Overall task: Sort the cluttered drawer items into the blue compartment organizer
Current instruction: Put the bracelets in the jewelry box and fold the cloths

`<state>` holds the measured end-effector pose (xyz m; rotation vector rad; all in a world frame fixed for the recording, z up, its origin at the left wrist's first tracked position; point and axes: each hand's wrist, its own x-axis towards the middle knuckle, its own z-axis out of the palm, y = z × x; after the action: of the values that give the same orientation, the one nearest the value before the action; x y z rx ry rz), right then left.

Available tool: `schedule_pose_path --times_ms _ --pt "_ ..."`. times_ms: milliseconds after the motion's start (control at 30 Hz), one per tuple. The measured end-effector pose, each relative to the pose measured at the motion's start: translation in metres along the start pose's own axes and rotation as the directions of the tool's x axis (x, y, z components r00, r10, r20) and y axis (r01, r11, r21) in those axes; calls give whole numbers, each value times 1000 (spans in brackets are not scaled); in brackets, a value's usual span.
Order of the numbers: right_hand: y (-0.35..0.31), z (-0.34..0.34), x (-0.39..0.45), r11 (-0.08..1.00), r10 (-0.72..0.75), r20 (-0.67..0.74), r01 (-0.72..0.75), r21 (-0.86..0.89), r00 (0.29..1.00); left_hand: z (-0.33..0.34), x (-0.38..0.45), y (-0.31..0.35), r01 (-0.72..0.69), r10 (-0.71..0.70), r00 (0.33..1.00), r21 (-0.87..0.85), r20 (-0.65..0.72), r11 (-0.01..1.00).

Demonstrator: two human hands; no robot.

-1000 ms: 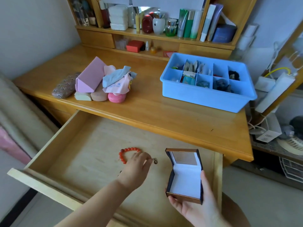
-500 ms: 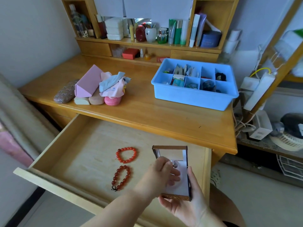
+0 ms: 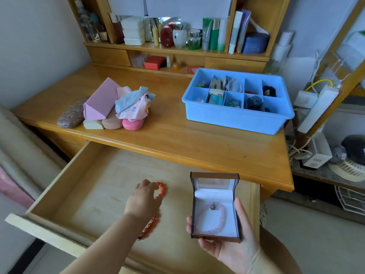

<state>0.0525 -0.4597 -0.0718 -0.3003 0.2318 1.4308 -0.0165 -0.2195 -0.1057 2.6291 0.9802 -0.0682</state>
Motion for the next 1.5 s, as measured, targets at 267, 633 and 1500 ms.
schedule_pose_path --times_ms 267,633,1500 --pt "-7 15 19 990 -129 -65 124 -70 990 19 28 -25 -9 8 999 35 45 999" --pt "10 10 30 945 -262 -185 213 -248 947 -76 -59 78 206 166 963 -977 213 56" --pt "-76 73 26 546 -664 -338 123 -829 667 -65 3 105 -189 51 974 -674 -219 714"
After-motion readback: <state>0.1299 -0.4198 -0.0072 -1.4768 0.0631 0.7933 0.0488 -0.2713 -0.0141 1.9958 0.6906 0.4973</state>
